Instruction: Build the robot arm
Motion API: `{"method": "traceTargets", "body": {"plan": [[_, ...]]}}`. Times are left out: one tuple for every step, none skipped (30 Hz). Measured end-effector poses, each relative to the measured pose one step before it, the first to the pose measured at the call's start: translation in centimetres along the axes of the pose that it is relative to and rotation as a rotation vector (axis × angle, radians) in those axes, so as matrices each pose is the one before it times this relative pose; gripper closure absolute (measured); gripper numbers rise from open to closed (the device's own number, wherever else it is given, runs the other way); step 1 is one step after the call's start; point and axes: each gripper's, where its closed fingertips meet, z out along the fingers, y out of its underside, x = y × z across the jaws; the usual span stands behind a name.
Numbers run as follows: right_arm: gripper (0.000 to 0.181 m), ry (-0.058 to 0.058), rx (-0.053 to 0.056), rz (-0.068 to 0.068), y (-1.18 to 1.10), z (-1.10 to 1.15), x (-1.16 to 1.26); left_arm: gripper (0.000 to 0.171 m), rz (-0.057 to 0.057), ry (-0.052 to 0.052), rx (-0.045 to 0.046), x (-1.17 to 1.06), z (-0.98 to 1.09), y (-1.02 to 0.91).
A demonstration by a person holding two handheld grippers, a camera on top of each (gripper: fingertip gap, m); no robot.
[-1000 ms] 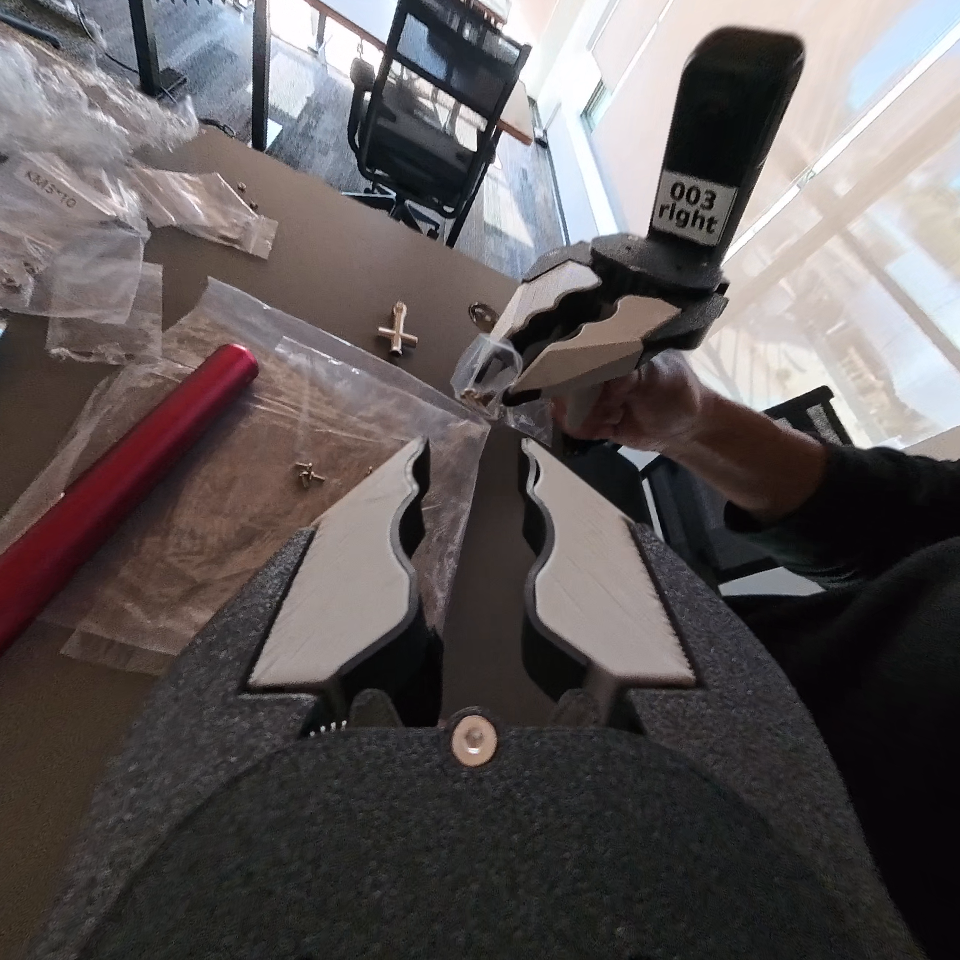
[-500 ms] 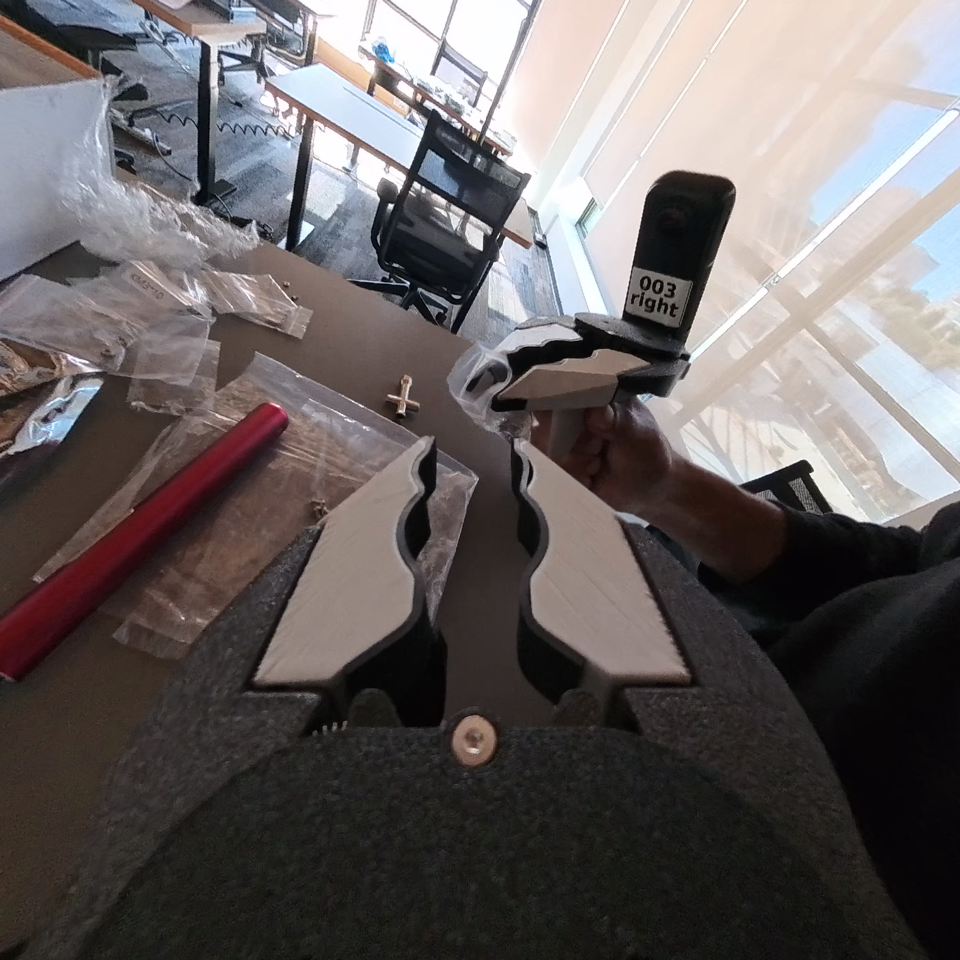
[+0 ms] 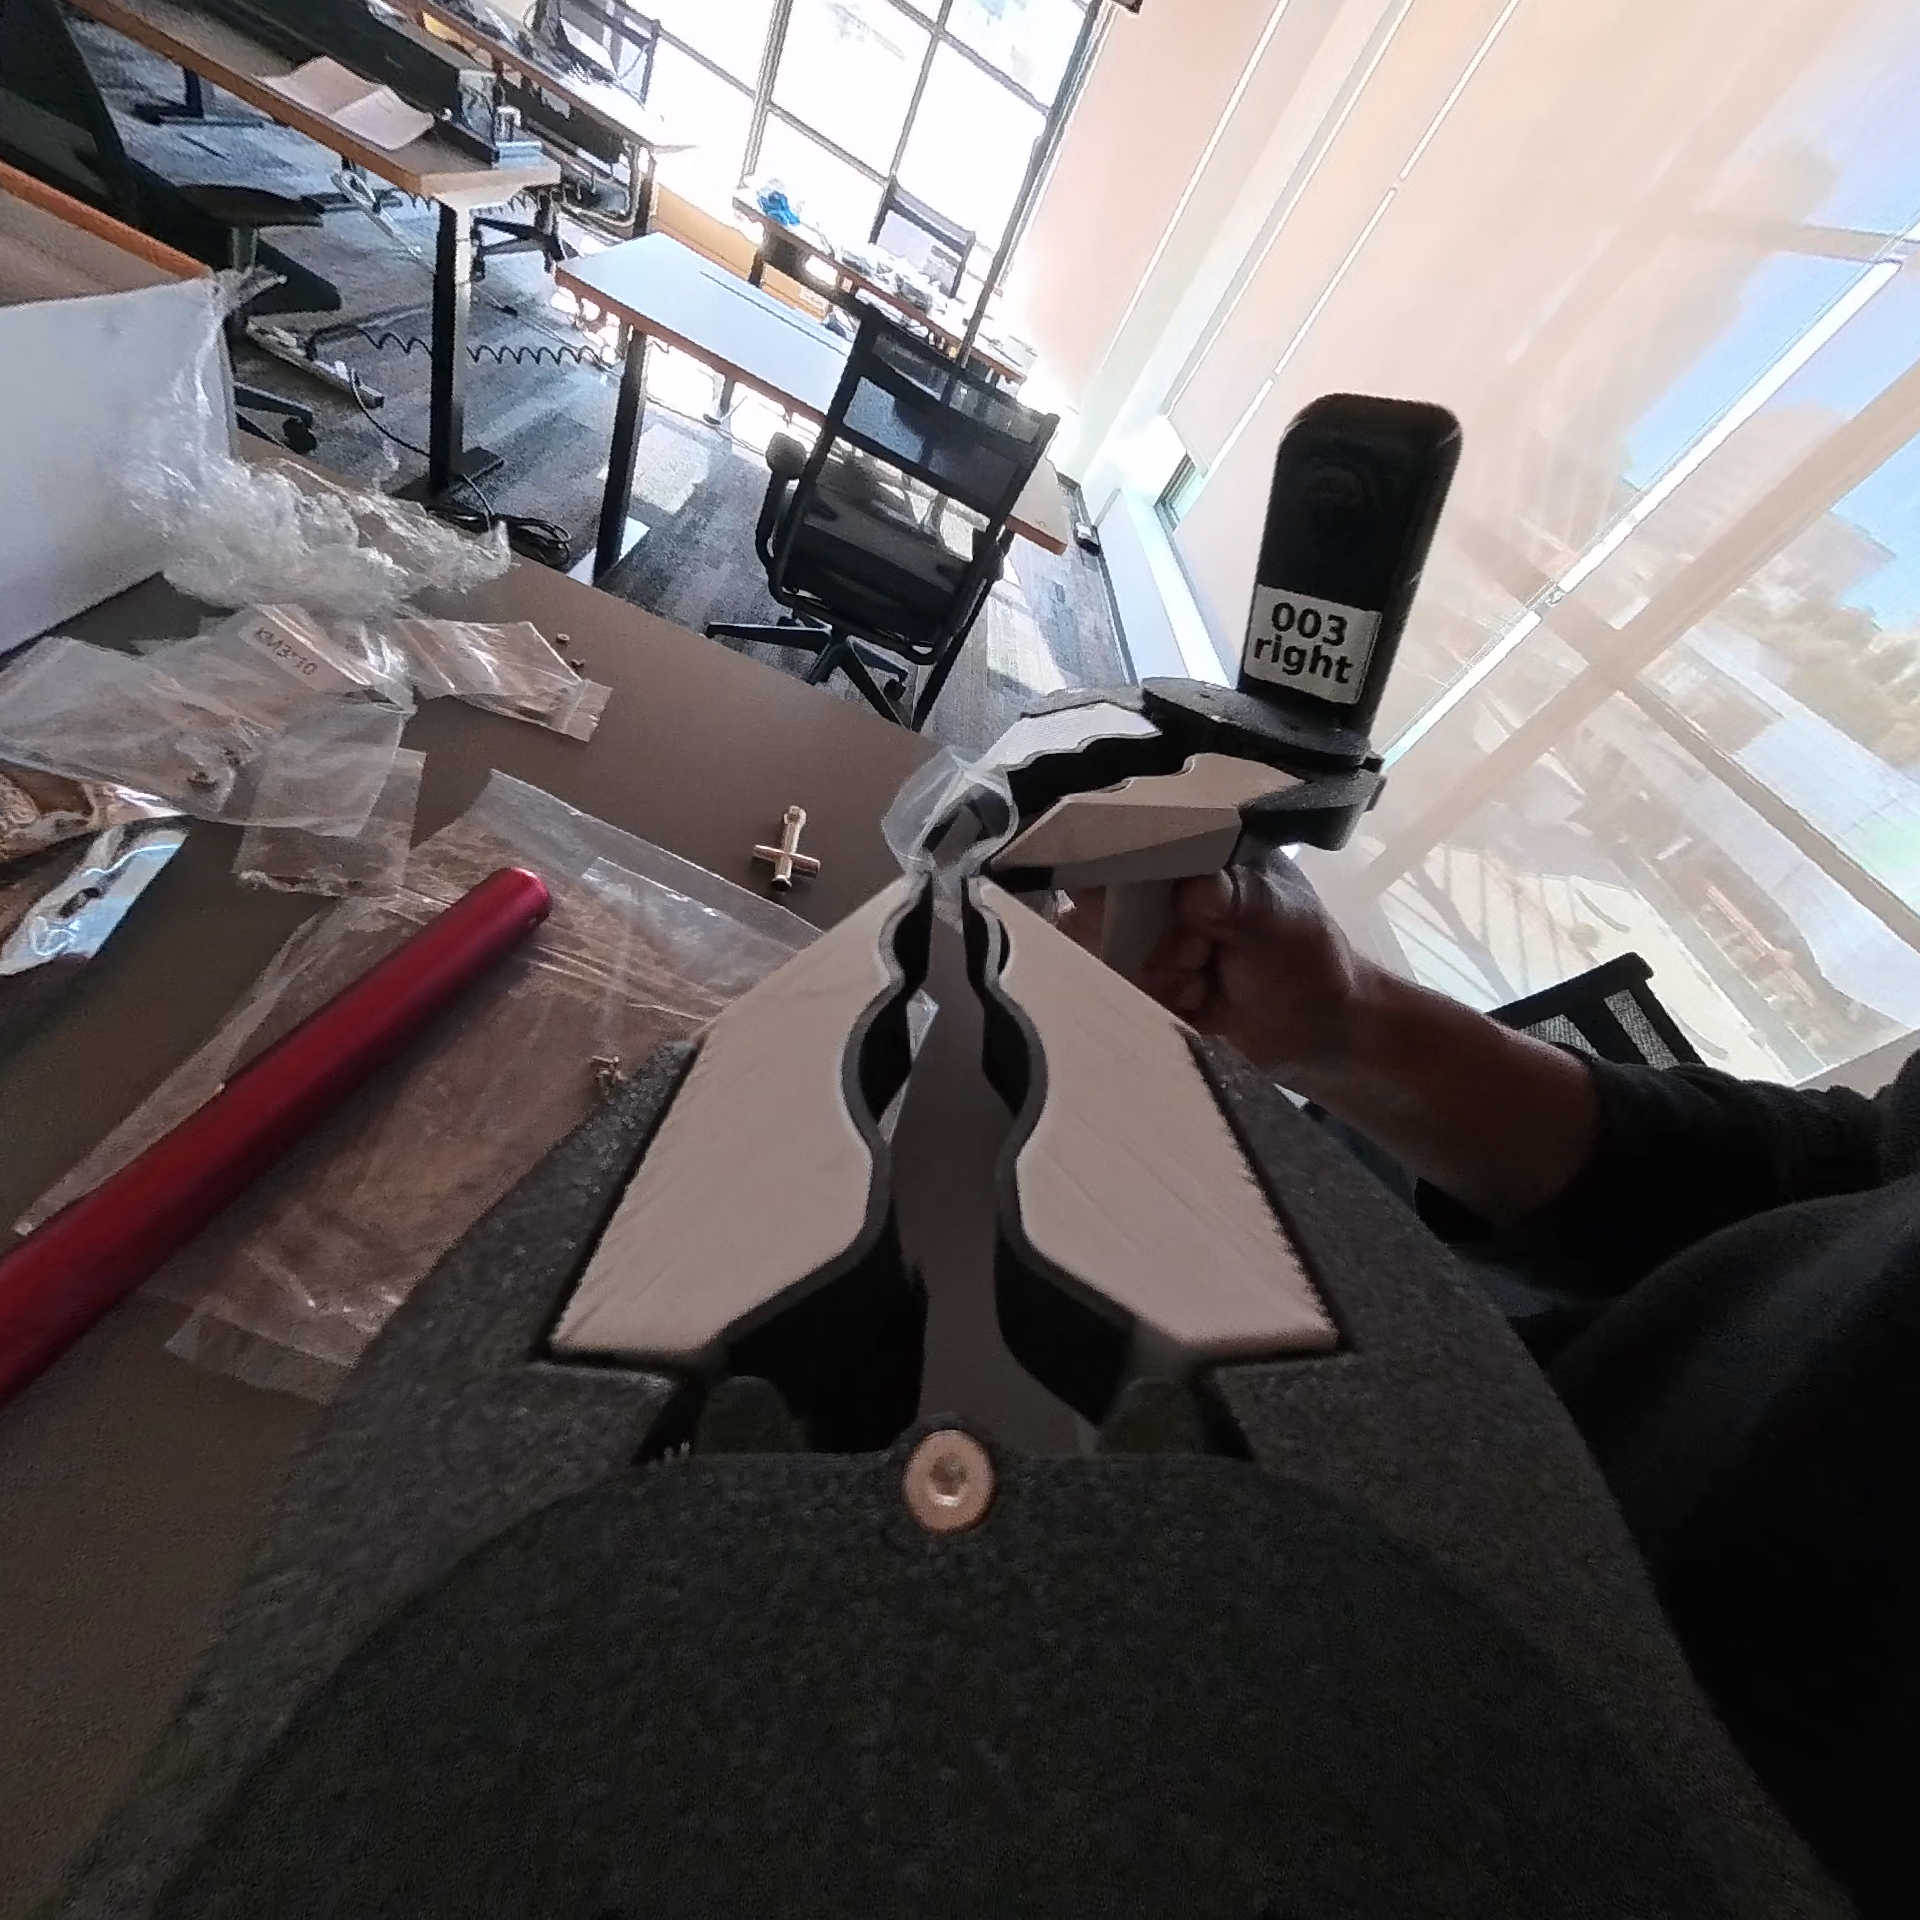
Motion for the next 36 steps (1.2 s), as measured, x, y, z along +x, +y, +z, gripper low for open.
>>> {"method": "traceTargets", "body": {"plan": [[0.171,0.0013,-0.003,0.0004,0.06,0.022,0.05,0.166,-0.0044,-0.0012,-0.00304,-0.074,0.012,0.082],[0.171,-0.0022,-0.003,0.0033,0.051,0.068,0.026,0.167,-0.002,-0.0006,-0.0013,-0.041,-0.018,0.054],[0.171,-0.0034,-0.0018,0.0031,0.009,0.054,-0.007,0.167,0.0005,0.0018,-0.00077,-0.004,-0.039,0.029],[0.171,-0.0034,-0.0021,0.0014,-0.011,0.059,-0.015,0.168,0.0034,0.0025,-0.00052,0.031,-0.068,0.009],[0.17,-0.0035,-0.0049,0.0013,0.022,0.078,-0.034,0.169,0.0068,0.0019,-0.00176,0.036,-0.087,0.002],[0.17,-0.0047,-0.0071,0.0009,0.065,0.061,-0.052,0.171,0.01,0.0004,-0.00202,0.02,-0.12,-0.007],[0.17,-0.0087,-0.0103,0.0014,0.128,0.076,-0.139,0.171,0.0111,0.0018,-0.00229,0.042,-0.131,0.014],[0.17,-0.0037,-0.0081,0.0008,0.111,0.07,-0.099,0.171,0.0095,0.0019,-0.00149,0.034,-0.137,0.018],[0.169,-0.002,-0.0038,-0.0004,0.091,0.07,-0.08,0.171,0.007,-0.0013,0.00167,0.001,-0.148,-0.011],[0.169,-0.0006,-0.002,0.0009,0.085,0.075,-0.062,0.171,0.0048,-0.0031,0.00282,-0.03,-0.154,0.011],[0.169,-0.0019,-0.0038,0.0034,0.12,0.074,-0.072,0.171,0.002,-0.0035,-0.00031,-0.05,-0.153,0.067],[0.168,-0.0021,-0.0048,0.0048,0.155,0.1,-0.067,0.171,0.0003,-0.0043,-0.00277,-0.056,-0.156,0.129],[0.166,0.0006,-0.0055,0.0065,0.176,0.098,-0.014,0.171,0.0008,-0.0038,-0.00096,-0.04,-0.193,0.133],[0.165,0.0017,-0.0062,0.0082,0.182,0.096,0.022,0.171,0.0005,-0.0013,0.00115,-0.018,-0.229,0.109],[0.162,-0.0044,-0.0062,0.0094,0.202,0.107,-0.073,0.171,-0.0019,-0.0041,0.00072,-0.065,-0.242,0.14],[0.159,-0.0055,-0.0073,0.0115,0.204,0.101,-0.074,0.171,-0.0037,-0.0074,0.0002,-0.154,-0.267,0.139],[0.158,0.001,-0.0074,0.0102,0.218,0.082,0.023,0.171,-0.0048,-0.0064,0.00106,-0.158,-0.292,0.124],[0.157,0.0058,-0.0036,0.0059,0.17,0.066,0.07,0.171,-0.0043,-0.0078,0.00174,-0.185,-0.311,0.108],[0.156,0.0014,-0.002,0.0036,0.121,0.054,-0.009,0.171,-0.0031,-0.0115,0.0003,-0.274,-0.325,0.116],[0.156,-0.0001,-0.002,0.0042,0.089,0.061,-0.037,0.171,-0.0013,-0.0119,-0.00024,-0.295,-0.326,0.101],[0.156,0.0019,-0.0016,0.0042,0.057,0.062,0.001,0.171,0.0,-0.0105,-0.00029,-0.281,-0.343,0.087],[0.155,0.0022,-0.0028,0.0034,0.056,0.053,0.023,0.171,0.0015,-0.013,-0.00075,-0.317,-0.366,0.071],[0.155,0.0045,-0.0045,0.0012,0.05,0.058,0.057,0.171,0.004,-0.0191,-0.00195,-0.407,-0.401,0.069],[0.155,0.0095,-0.0069,-0.001,0.071,0.039,0.146,0.171,0.0065,-0.0227,-0.00373,-0.457,-0.433,0.077],[0.155,0.0133,-0.0089,-0.0033,0.069,0.03,0.2,0.171,0.008,-0.0234,-0.00486,-0.451,-0.499,0.094],[0.155,0.0189,-0.0104,-0.0051,0.071,0.015,0.281,0.171,0.0093,-0.0245,-0.00528,-0.466,-0.576,0.1],[0.155,0.0325,-0.0166,-0.0084,0.142,0.033,0.492,0.171,0.0096,-0.0244,-0.00522,-0.443,-0.638,0.092],[0.155,0.0447,-0.0278,-0.0186,0.315,0.063,0.642,0.171,0.008,-0.0221,-0.004,-0.404,-0.698,0.095],[0.155,0.0512,-0.0388,-0.0308,0.496,0.139,0.7,0.171,0.0054,-0.0194,-0.00112,-0.357,-0.743,0.084],[0.155,0.0582,-0.046,-0.037,0.606,0.209,0.738,0.171,0.0023,-0.0161,0.00114,-0.304,-0.755,0.076],[0.155,0.0687,-0.0475,-0.0322,0.621,0.26,0.844,0.171,-0.0009,-0.0143,0.00137,-0.267,-0.739,0.09],[0.155,0.0593,-0.0425,-0.0247,0.579,0.338,0.672,0.171,-0.0031,-0.0129,0.00225,-0.234,-0.697,0.123],[0.155,0.0309,-0.0406,-0.0169,0.566,0.432,0.221,0.171,-0.0066,-0.0099,0.00364,-0.171,-0.63,0.117],[0.155,0.0235,-0.0391,-0.0067,0.58,0.492,0.117,0.171,-0.0116,-0.0063,0.00344,-0.112,-0.543,0.146],[0.155,0.0061,-0.0344,-0.0034,0.513,0.518,-0.163,0.171,-0.0145,-0.0034,0.0029,-0.06,-0.443,0.144],[0.154,0.0151,-0.0248,-0.0034,0.4,0.461,-0.02,0.171,-0.0142,-0.0011,0.00344,-0.003,-0.349,0.156]]}}
